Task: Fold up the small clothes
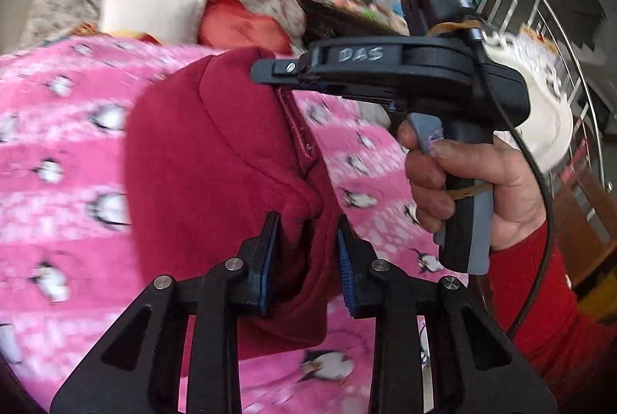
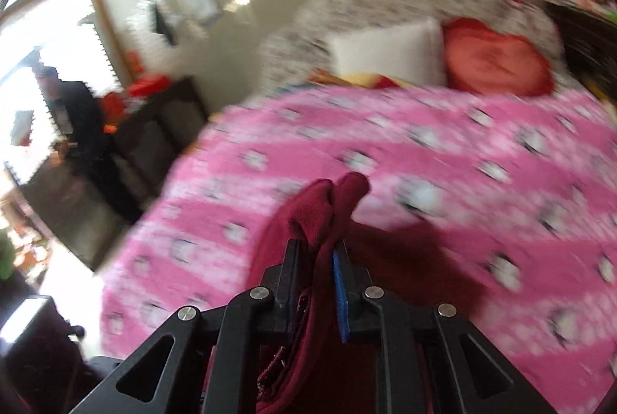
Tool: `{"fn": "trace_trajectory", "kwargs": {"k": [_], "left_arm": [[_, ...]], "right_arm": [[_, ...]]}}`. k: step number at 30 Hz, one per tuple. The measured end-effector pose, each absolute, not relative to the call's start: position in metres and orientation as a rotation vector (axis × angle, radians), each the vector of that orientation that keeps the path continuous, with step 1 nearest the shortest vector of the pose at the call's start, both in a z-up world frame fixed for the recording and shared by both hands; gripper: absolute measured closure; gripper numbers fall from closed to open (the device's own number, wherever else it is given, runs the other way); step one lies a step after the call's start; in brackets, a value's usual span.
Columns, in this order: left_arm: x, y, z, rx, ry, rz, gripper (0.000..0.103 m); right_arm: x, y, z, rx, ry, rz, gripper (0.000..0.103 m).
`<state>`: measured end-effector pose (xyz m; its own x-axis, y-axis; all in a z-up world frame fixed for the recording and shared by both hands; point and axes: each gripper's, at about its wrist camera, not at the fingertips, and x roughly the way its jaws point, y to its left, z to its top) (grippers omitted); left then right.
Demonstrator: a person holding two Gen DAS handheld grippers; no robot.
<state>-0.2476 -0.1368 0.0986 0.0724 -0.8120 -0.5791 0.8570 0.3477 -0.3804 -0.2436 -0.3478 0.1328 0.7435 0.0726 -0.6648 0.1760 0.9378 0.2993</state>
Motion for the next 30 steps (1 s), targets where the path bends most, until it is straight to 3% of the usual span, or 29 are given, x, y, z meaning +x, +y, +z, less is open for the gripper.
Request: {"fn": "trace_trajectory", "kwargs": {"k": [2, 3, 4, 6, 8, 10, 12, 15, 23, 30], "left_arm": [[-0.249, -0.158, 0.083, 0.087, 0.853, -1.262, 0.076], [-0.248, -0.168, 0.073, 0.092, 0.891, -1.262, 0.076], [-0.247, -0.171, 0.069, 0.095, 0.924, -1.262, 0.076], [-0.243, -0.169, 0.069, 0.089, 0.979, -1.279, 0.074], [-0.246, -0.152, 0.084, 0.088, 0.920, -1.290, 0.063], [-0.245, -0.129, 0.101, 0.096, 0.859, -1.280, 0.040], [-0.241, -0.106, 0.112, 0.077, 0.806, -1.264, 0.030], [-0.231, -0.089, 0.113, 0.085, 0.773, -1.210, 0.030], [-0.216, -0.096, 0.054, 0.174, 0.874, -1.080, 0.030], [-0.226, -0.102, 0.038, 0.202, 0.882, -1.076, 0.030]], "right_arm": [[-0.248, -0.368, 0.107, 0.347, 0.794, -0.147, 0.088], [-0.248, -0.376, 0.092, 0.330, 0.829, -0.205, 0.100], [-0.249, -0.383, 0.083, 0.309, 0.846, -0.257, 0.103], [-0.253, -0.396, 0.069, 0.290, 0.875, -0.309, 0.103], [-0.269, -0.407, 0.072, 0.409, 0.824, -0.248, 0.103], [-0.286, -0.405, 0.084, 0.505, 0.770, -0.181, 0.100], [-0.303, -0.395, 0.098, 0.565, 0.722, -0.078, 0.092], [-0.314, -0.363, 0.106, 0.554, 0.749, 0.010, 0.052], [-0.310, -0.346, 0.062, 0.667, 0.853, 0.028, 0.051], [-0.286, -0.354, 0.045, 0.739, 0.885, 0.009, 0.051]]}}
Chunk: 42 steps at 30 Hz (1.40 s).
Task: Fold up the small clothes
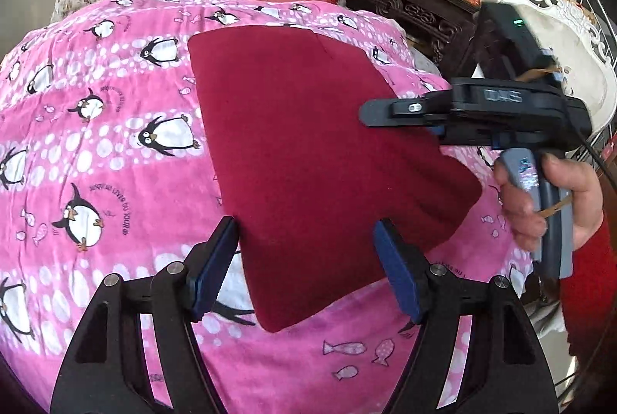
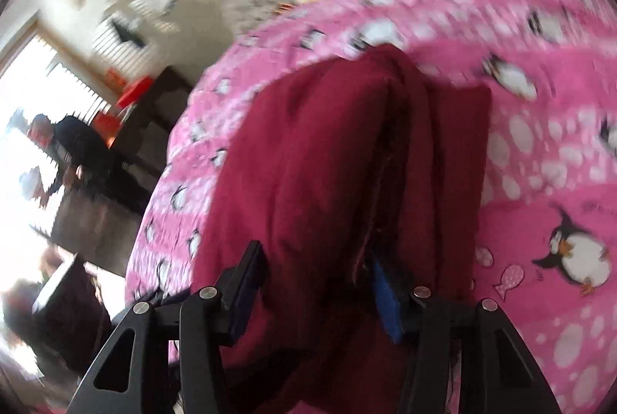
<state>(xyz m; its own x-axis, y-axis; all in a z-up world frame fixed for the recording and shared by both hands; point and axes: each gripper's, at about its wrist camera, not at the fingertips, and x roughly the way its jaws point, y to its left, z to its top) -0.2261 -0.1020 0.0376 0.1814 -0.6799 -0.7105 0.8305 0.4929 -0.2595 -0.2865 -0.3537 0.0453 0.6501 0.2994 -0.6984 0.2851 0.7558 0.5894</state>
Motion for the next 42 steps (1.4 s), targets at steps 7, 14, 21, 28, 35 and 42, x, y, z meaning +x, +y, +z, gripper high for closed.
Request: {"fn": "trace_trajectory", "kwargs": {"k": [7, 14, 21, 28, 35, 42], "left_arm": [[-0.224, -0.096, 0.042, 0.192, 0.885, -1.073, 0.030], [-0.221, -0.098, 0.039, 0.149, 0.922, -1.064, 0.030], [-0.213, -0.099, 0.067, 0.087, 0.869, -1.060, 0.030], [-0.209, -0.124, 0.035, 0.136, 0.950, -1.020, 0.030], [-0.201, -0.123, 0.062, 0.147, 0.854, -0.985, 0.030], [-0.163, -0.157, 0.040, 0.112, 0.948, -0.935, 0.022]], "right_arm": [[-0.306, -0.346, 0.067, 0.604, 0.865, -0.063, 0.048], [-0.286, -0.357, 0.038, 0.737, 0.795, 0.013, 0.070], [-0.311, -0.329, 0.109, 0.430, 0.691, -0.064, 0.078], [-0.315, -0.357, 0.058, 0.448, 0.807, -0.180, 0.063], [-0.327, -0.347, 0.116, 0.385, 0.639, -0.168, 0.063], [-0.254, -0.358, 0.076, 0.259, 0.806, -0.227, 0.067]]}}
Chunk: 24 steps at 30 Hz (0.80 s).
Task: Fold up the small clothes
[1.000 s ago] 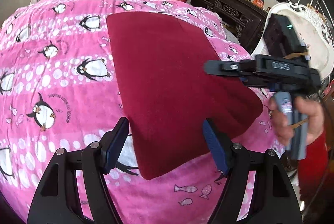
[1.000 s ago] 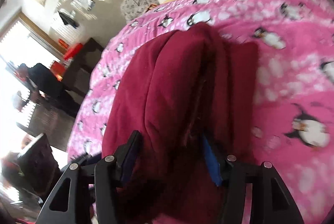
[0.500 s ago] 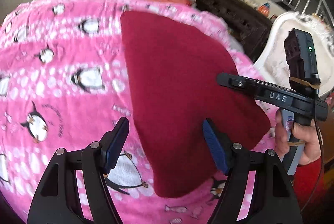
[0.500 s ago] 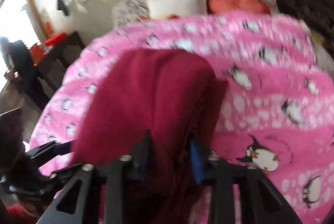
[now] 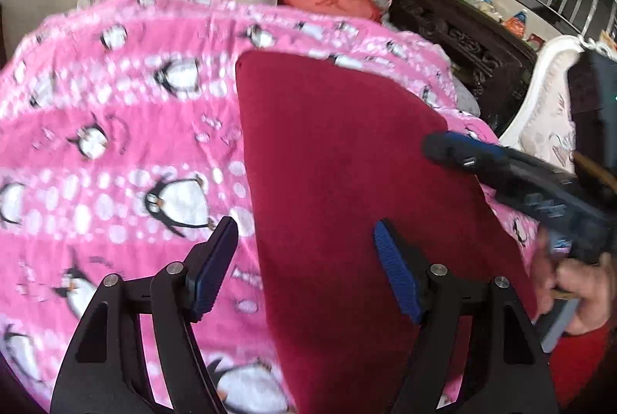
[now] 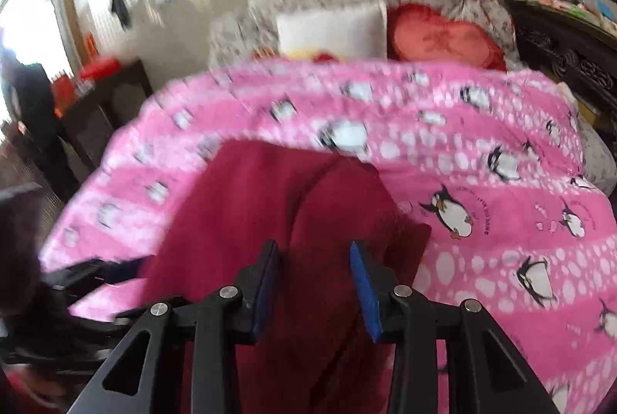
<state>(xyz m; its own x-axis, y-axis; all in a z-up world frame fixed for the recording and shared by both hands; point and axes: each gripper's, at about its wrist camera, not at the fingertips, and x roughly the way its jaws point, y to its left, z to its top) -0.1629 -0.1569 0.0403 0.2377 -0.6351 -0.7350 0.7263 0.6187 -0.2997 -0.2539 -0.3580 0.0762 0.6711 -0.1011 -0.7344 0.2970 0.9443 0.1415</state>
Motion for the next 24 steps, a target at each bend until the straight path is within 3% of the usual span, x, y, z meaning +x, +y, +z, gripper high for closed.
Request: {"fn": "trace_trajectory", "kwargs": {"k": [4, 11, 14, 17, 22, 24], "left_arm": [[-0.154, -0.160, 0.028, 0.058, 0.982, -0.924, 0.016], [-0.160, -0.155, 0.037, 0.089, 0.950, -0.915, 0.016], [-0.162, -0.154, 0.034, 0.078, 0.943, -0.910, 0.016], [-0.165, -0.158, 0.031, 0.085, 0.949, -0.913, 0.015], [-0.165, -0.148, 0.037, 0.044, 0.983, -0.921, 0.016], [-0.159, -0.144, 0.037, 0.003, 1.018, -0.940, 0.016]], "right_arm": [[-0.246, -0.377, 0.056, 0.293, 0.788, -0.190, 0.068], [-0.299, -0.349, 0.097, 0.365, 0.751, -0.122, 0.067], [-0.319, -0.325, 0.083, 0.270, 0.827, -0.145, 0.066], [-0.325, -0.341, 0.046, 0.366, 0.862, -0.179, 0.057], [-0.349, -0.360, 0.059, 0.545, 0.725, -0.110, 0.048], [-0.349, -0.363, 0.056, 0.566, 0.730, -0.111, 0.038]]}}
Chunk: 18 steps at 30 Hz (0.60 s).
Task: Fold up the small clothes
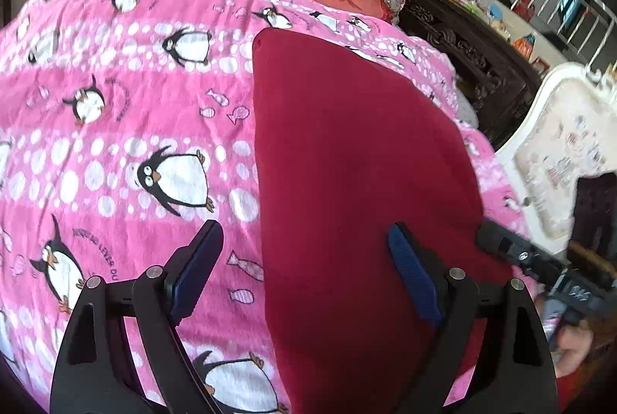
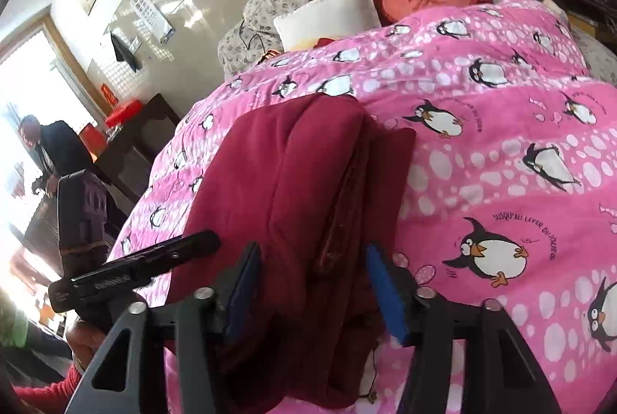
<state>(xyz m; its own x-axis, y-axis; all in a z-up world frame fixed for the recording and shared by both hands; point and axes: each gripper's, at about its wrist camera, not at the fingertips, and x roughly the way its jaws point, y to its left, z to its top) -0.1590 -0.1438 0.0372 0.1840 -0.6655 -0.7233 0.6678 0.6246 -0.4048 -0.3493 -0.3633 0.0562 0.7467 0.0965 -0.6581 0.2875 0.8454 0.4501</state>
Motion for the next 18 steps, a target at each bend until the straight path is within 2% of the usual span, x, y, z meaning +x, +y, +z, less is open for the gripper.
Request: {"fn": "trace_trajectory", "kwargs": {"k": [1, 5, 7, 10, 18], "left_arm": [[-0.154, -0.142, 0.037, -0.026, 1.033, -0.946, 0.016], [-0.136, -0.132, 0.035, -0.162, 1.081, -0.970, 0.015], [-0.131, -0.134, 0.030, -0.200, 1.127, -0.990, 0.012], [-0.128, -0.144, 0.015, -0.215, 1.216, -1.014, 0.012], [-0.135, -0.157, 0.018, -0.159, 1.191, -1.063, 0.008]], "right_arm": [[-0.348, -0.364, 0.052, 0.578, 0.752, -0.115, 0.032], [-0.344, -0.375, 0.043, 0.632, 0.773, -0.100, 0.022], [-0.342, -0.380, 0.041, 0.633, 0.774, -0.100, 0.013], [-0.337, -0.388, 0.035, 0.655, 0.791, -0.082, 0.011], [-0.364, -0.391, 0.068, 0.631, 0.700, -0.093, 0.009]]}}
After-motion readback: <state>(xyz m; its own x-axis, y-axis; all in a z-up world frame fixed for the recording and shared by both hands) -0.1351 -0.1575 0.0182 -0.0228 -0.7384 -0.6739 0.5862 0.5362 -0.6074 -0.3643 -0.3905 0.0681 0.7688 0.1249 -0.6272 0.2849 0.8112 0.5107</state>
